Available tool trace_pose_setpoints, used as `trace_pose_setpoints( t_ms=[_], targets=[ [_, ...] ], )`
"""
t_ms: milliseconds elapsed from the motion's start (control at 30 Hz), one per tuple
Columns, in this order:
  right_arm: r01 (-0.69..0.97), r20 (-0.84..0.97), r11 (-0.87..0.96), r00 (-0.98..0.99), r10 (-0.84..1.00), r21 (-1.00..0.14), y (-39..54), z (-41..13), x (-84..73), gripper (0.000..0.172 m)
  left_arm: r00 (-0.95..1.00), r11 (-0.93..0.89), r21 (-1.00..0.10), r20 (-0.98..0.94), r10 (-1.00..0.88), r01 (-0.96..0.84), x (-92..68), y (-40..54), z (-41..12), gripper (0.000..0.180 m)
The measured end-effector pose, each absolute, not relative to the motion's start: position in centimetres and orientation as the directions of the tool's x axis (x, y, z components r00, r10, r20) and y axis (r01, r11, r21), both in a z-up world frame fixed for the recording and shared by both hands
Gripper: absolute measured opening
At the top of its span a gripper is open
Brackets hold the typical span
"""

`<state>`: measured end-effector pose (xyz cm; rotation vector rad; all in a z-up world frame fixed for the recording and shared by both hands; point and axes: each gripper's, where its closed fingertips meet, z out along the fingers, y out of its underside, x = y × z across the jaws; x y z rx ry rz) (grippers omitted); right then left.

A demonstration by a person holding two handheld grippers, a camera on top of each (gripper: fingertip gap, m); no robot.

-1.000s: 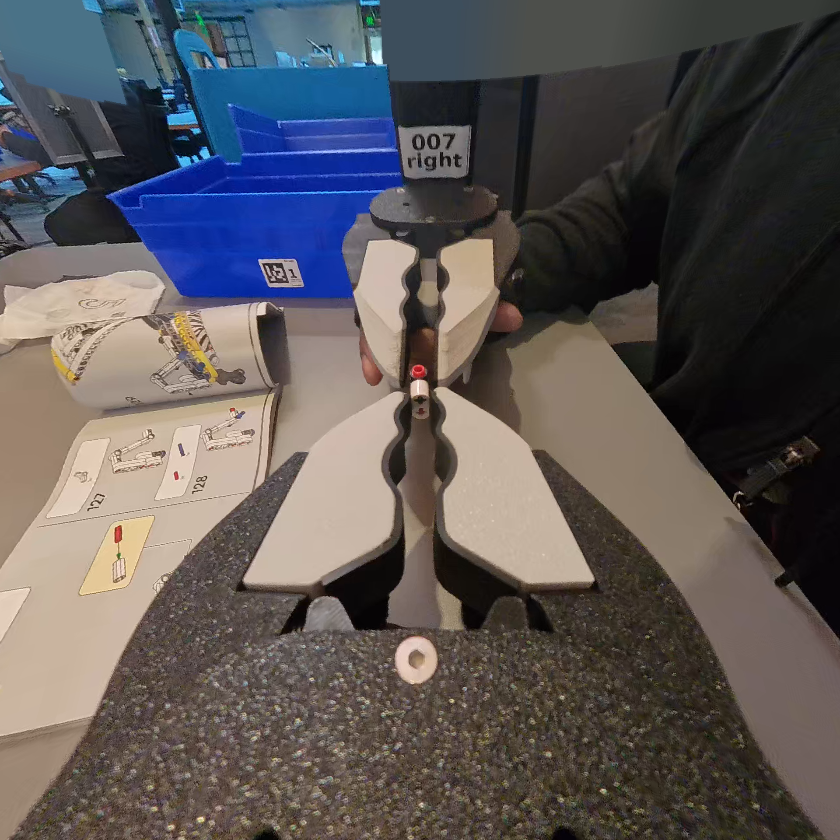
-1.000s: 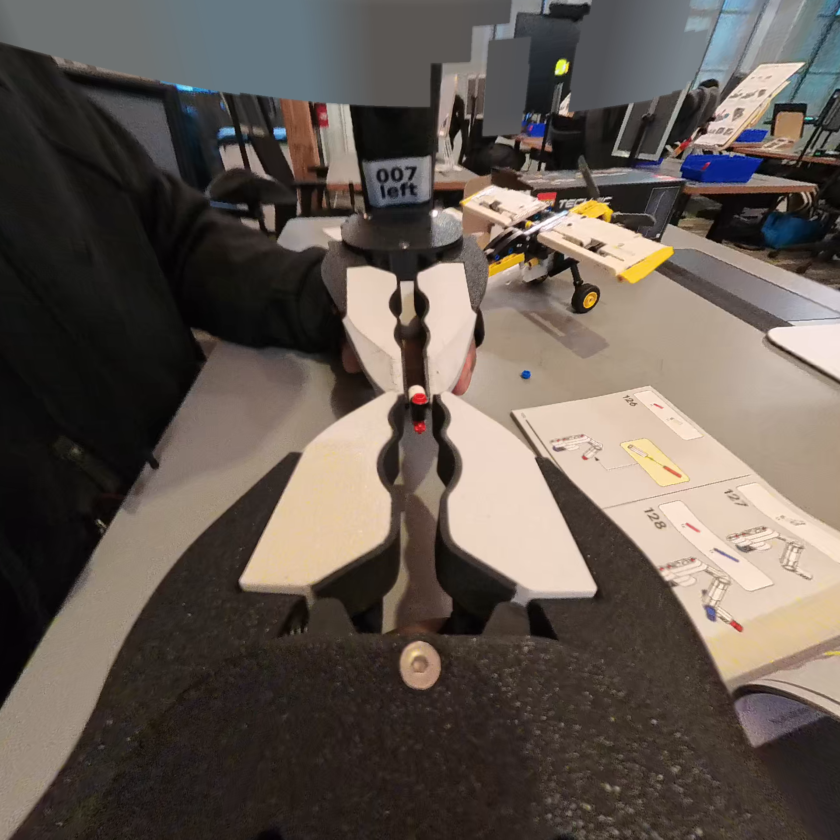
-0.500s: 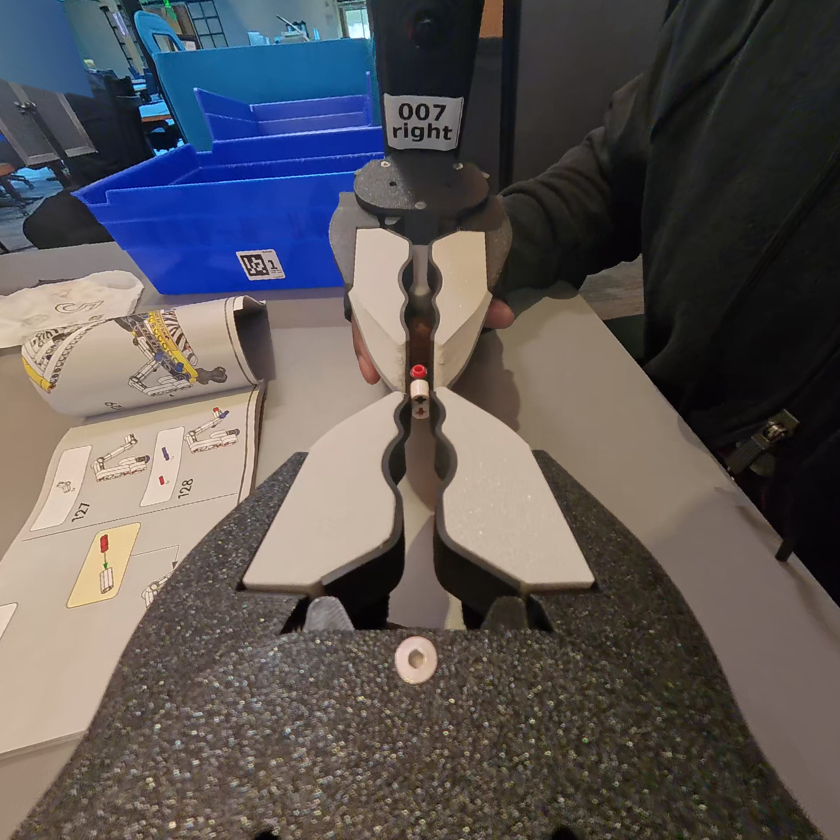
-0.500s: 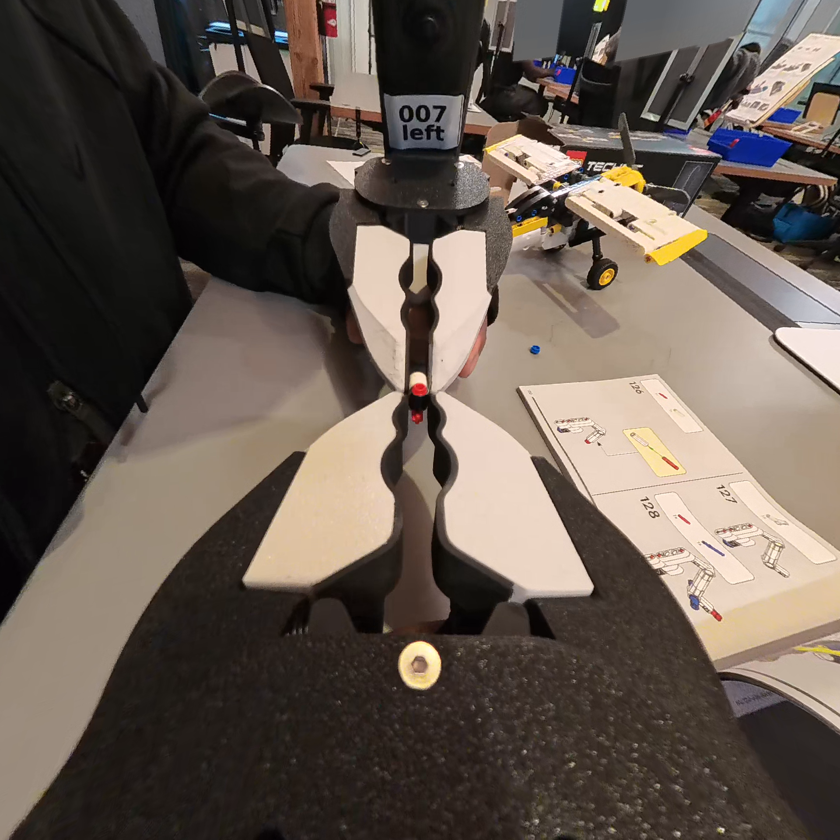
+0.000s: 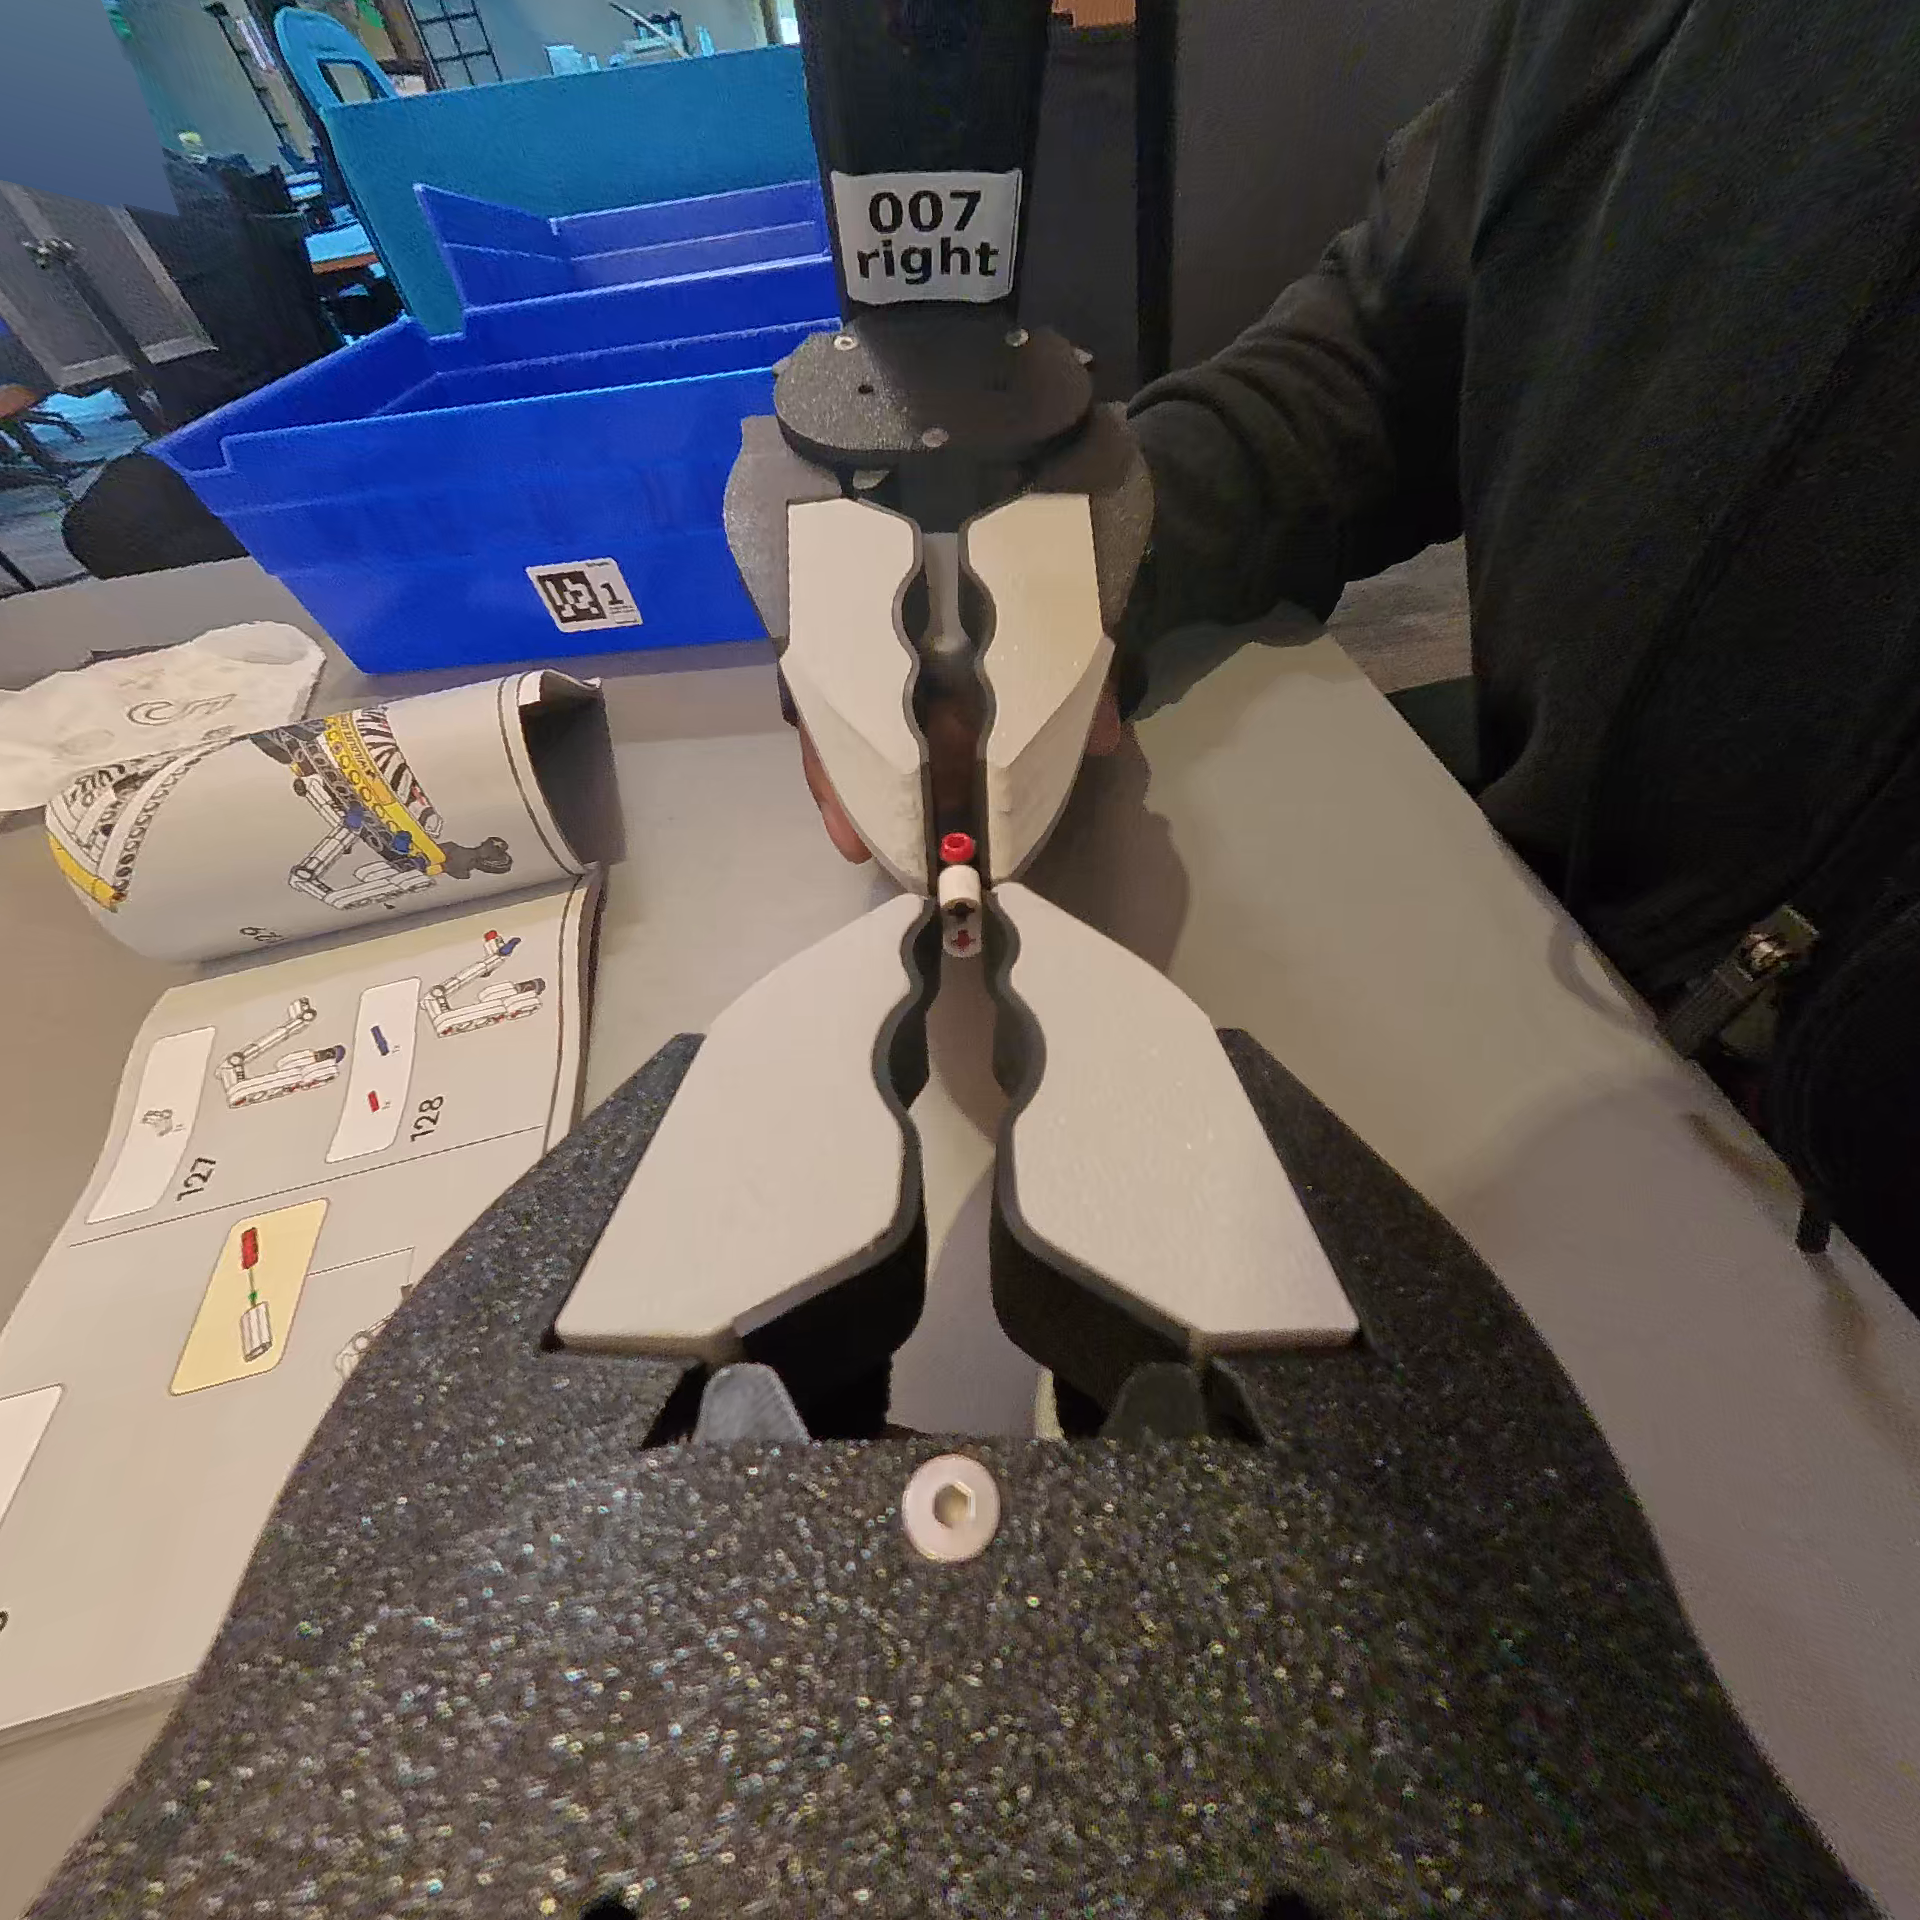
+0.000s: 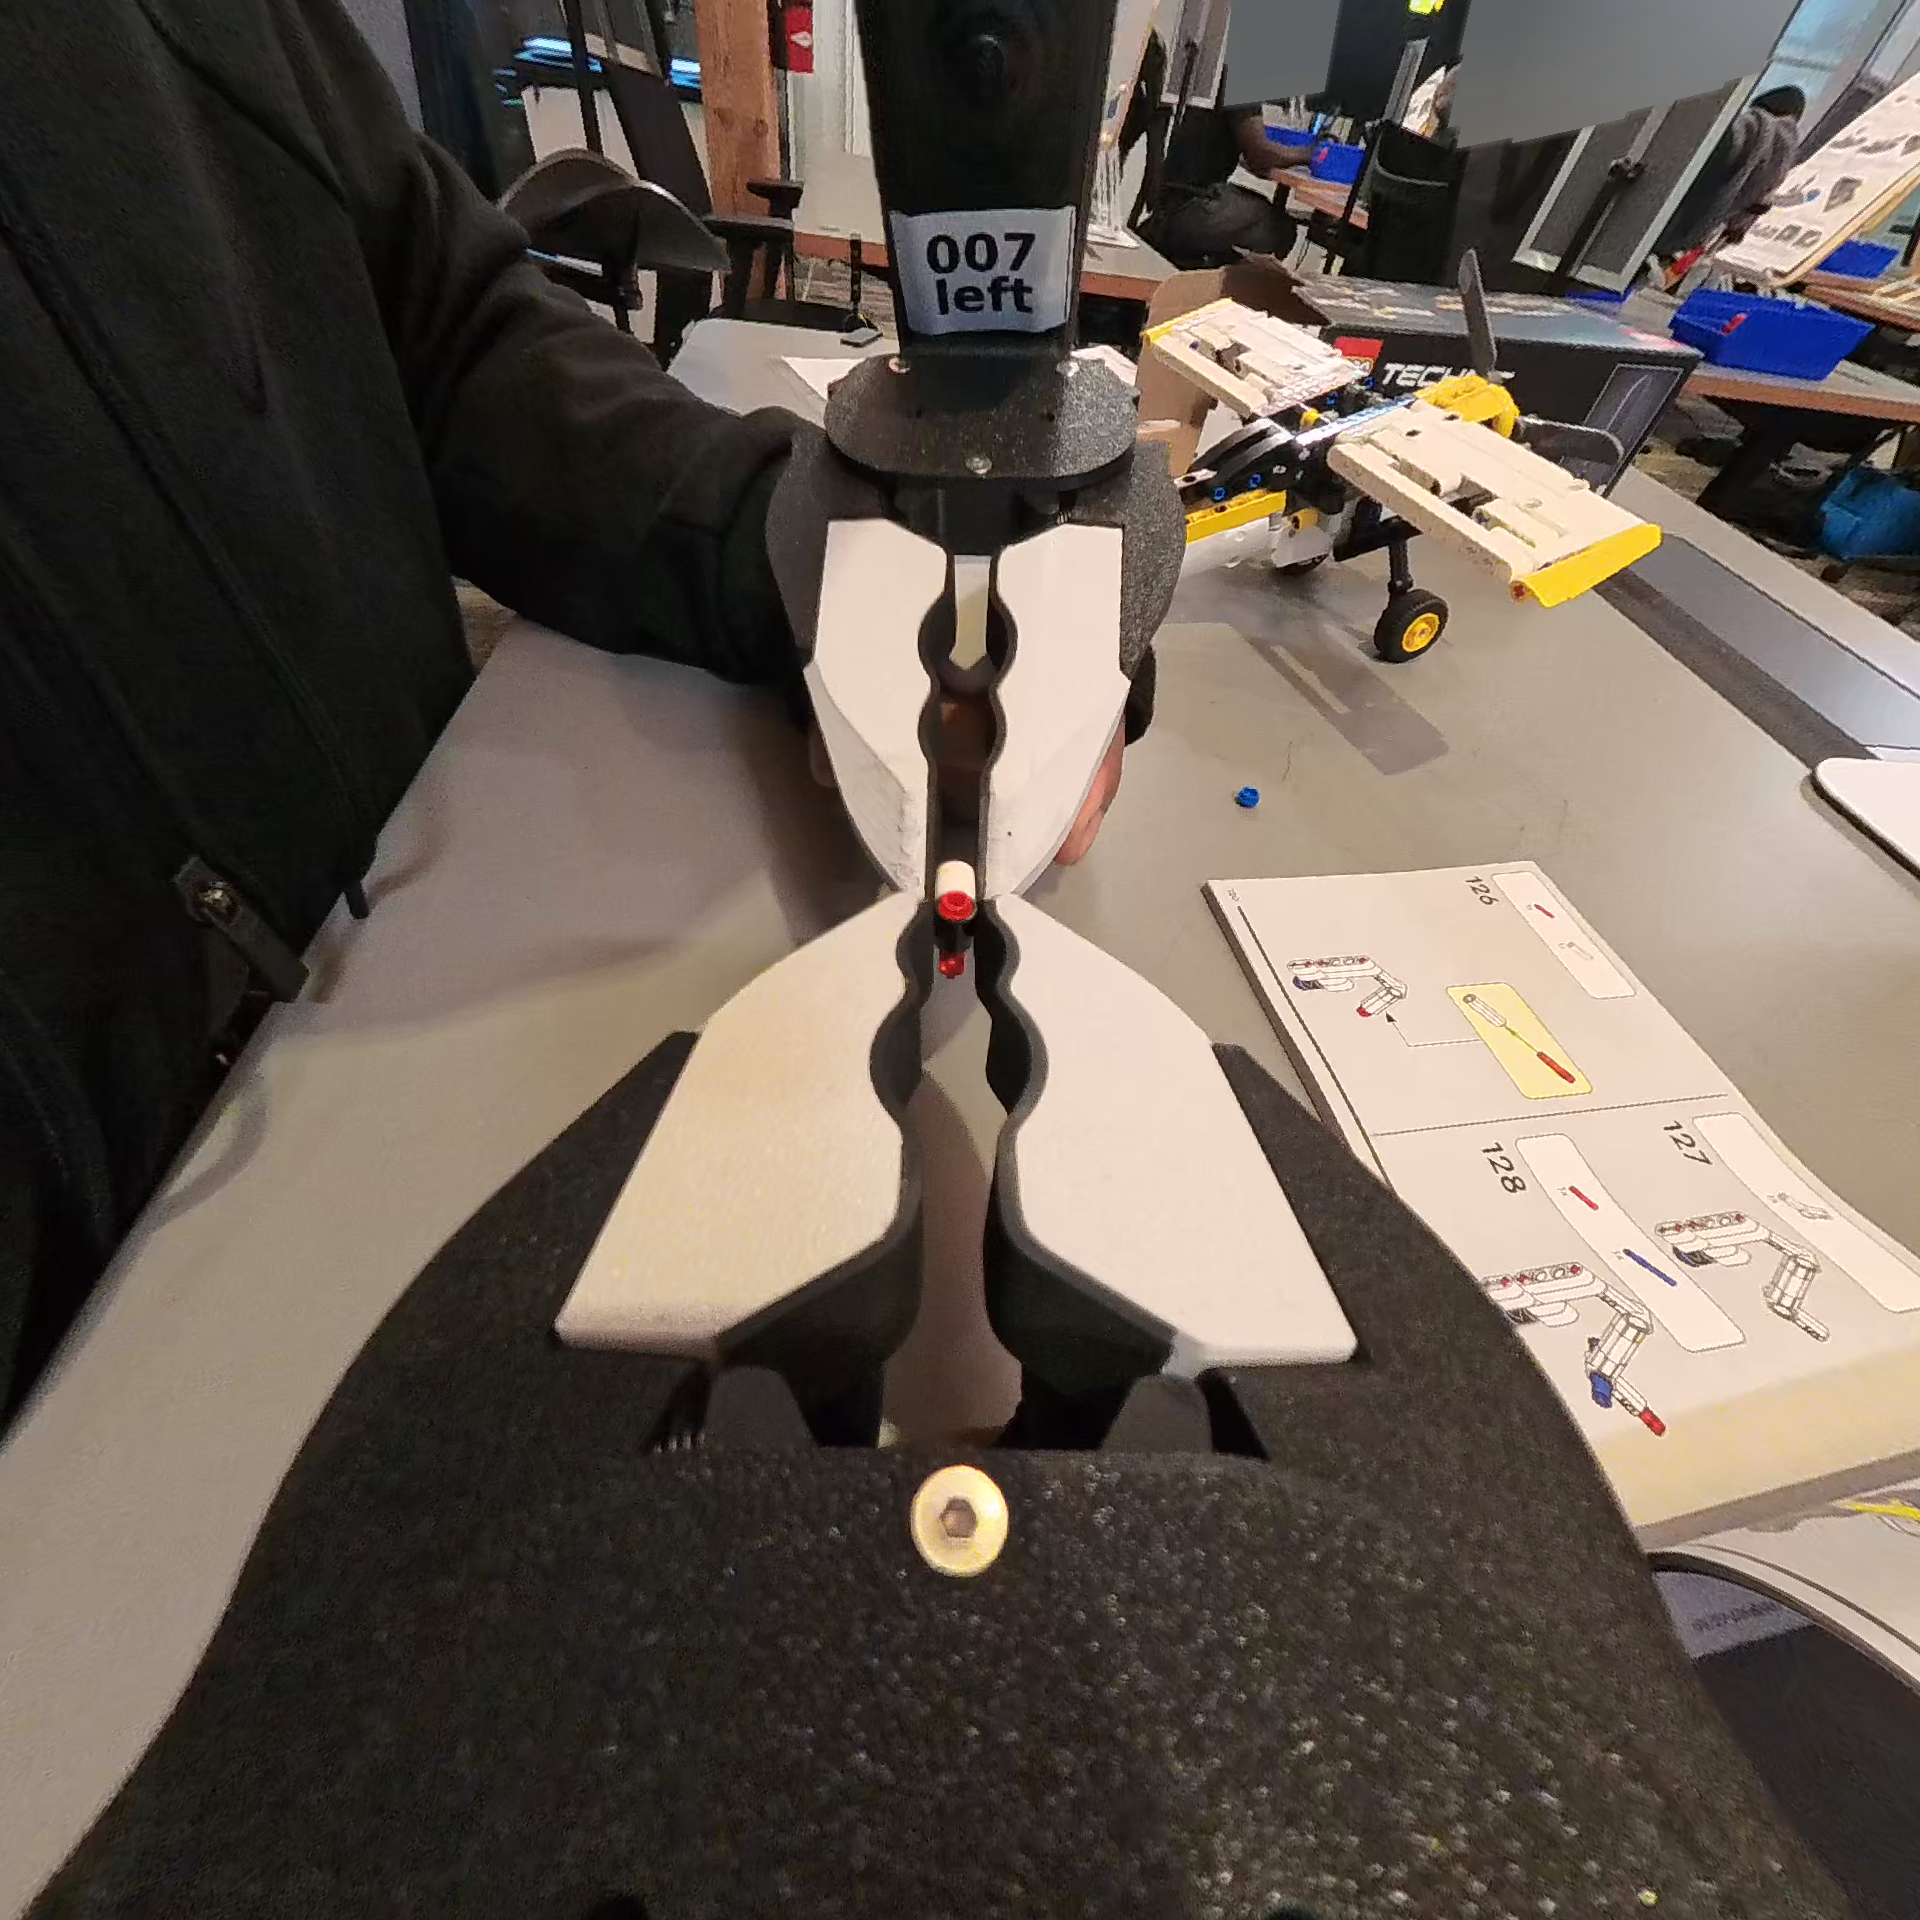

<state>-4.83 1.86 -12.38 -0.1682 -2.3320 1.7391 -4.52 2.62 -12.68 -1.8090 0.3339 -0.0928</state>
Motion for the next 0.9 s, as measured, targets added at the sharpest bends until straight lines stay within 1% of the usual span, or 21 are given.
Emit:
trace_pose_setpoints(
  t_ms=[267, 800, 833, 867, 900],
  targets=[
    [-0.04, 0.112, 0.308, -0.969, 0.22, -0.951, 1.9, -12.6, -4.6, 0.007, 0.947, -0.212, -0.951, -0.159, -0.279, -0.223, -4.4, 2.6, -12.8, 0.008],
    [-0.038, 0.099, 0.305, -0.977, 0.189, -0.952, 2.2, -12.7, -3.8, 0.007, 0.933, -0.184, -0.953, -0.177, -0.314, -0.243, -3.7, 2.4, -12.7, 0.007],
    [-0.039, 0.102, 0.308, -0.976, 0.191, -0.951, 2.4, -12.8, -3.8, 0.007, 0.932, -0.177, -0.954, -0.179, -0.316, -0.243, -3.7, 2.3, -12.6, 0.007],
    [-0.034, 0.104, 0.309, -0.972, 0.212, -0.95, 3.1, -12.8, -4.2, 0.0, 0.936, -0.157, -0.961, -0.173, -0.307, -0.229, -4.1, 1.9, -12.2, 0.007],
    [-0.014, 0.091, 0.287, -0.962, 0.258, -0.958, 4.4, -12.5, -5.0, 0.0, 0.954, -0.13, -0.974, -0.145, -0.261, -0.184, -5.3, 1.2, -11.6, 0.007]
  ],
)
